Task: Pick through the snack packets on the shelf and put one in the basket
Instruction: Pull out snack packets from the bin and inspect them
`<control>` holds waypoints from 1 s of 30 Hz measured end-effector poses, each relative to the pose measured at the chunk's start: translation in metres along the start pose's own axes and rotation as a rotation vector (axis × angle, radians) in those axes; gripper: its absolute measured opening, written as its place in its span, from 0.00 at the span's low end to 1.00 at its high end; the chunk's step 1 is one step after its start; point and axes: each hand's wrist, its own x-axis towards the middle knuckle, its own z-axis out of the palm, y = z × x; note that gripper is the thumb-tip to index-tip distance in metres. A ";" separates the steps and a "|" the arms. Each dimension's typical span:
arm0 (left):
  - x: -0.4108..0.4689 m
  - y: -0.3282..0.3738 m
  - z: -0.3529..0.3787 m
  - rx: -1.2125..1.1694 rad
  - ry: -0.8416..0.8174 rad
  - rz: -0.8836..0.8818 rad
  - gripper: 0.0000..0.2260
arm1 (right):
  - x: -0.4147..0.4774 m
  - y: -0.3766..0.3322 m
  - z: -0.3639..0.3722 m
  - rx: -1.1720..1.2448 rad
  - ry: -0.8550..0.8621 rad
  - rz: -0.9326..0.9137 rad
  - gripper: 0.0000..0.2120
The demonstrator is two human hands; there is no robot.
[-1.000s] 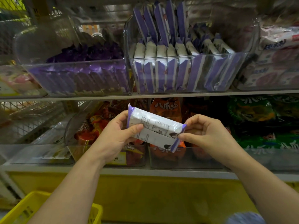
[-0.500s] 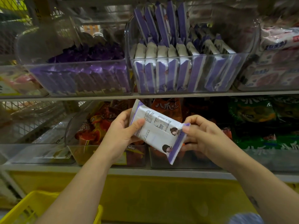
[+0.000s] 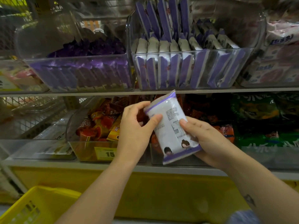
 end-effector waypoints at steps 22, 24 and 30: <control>-0.010 -0.003 0.016 -0.266 -0.268 -0.353 0.45 | 0.001 0.010 0.003 -0.250 0.148 -0.272 0.10; -0.007 -0.004 0.014 -0.320 -0.249 -0.382 0.38 | 0.001 0.009 0.003 -0.251 0.129 -0.270 0.11; -0.005 -0.005 0.009 -0.362 -0.271 -0.386 0.14 | -0.001 0.005 -0.001 -0.239 0.098 -0.252 0.10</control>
